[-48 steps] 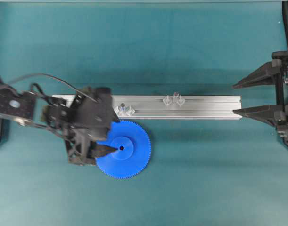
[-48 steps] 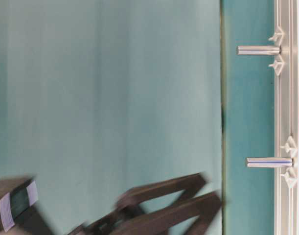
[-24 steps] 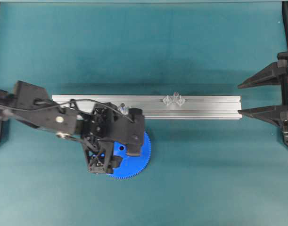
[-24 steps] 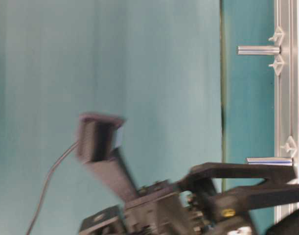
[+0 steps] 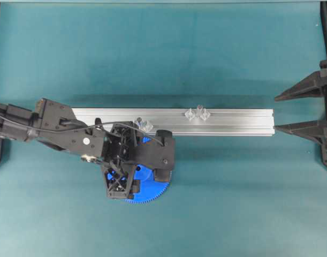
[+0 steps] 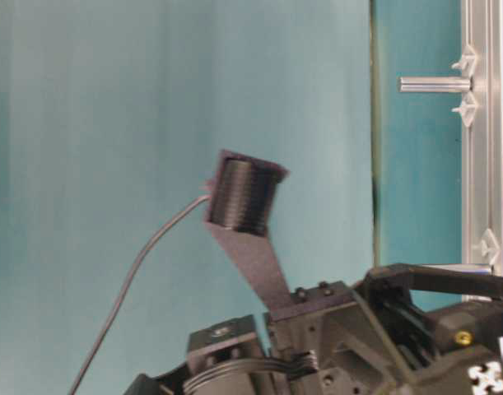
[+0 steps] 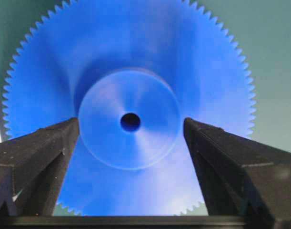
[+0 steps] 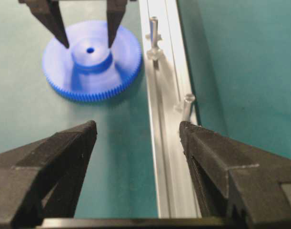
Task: Insert the large gear onto the shaft.
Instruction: 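Lower the left gripper over the hub and close on it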
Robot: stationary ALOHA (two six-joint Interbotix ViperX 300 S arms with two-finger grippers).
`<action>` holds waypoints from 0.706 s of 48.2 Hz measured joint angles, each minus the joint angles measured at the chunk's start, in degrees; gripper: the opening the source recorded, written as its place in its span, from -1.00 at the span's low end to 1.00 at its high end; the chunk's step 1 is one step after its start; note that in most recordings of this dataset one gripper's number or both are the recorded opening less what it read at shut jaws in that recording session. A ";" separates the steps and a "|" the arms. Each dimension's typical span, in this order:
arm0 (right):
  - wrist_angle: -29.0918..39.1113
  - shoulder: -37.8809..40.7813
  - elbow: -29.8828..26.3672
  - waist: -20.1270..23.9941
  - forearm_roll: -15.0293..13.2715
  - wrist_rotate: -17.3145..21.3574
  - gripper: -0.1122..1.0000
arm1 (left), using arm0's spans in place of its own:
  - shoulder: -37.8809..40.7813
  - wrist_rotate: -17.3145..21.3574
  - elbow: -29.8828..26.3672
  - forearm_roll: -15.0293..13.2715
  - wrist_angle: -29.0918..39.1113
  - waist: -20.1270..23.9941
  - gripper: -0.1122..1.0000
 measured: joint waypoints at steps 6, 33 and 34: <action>0.44 -0.44 0.00 0.00 0.00 -0.09 0.62 | 0.35 0.00 0.00 0.00 0.35 0.00 0.87; 0.70 -0.44 0.09 0.18 0.09 0.09 0.62 | 1.41 0.09 -1.05 0.00 0.53 0.00 0.87; 0.70 -0.44 0.18 0.18 0.00 0.09 0.62 | 1.41 0.09 -1.23 -0.09 0.44 0.00 0.87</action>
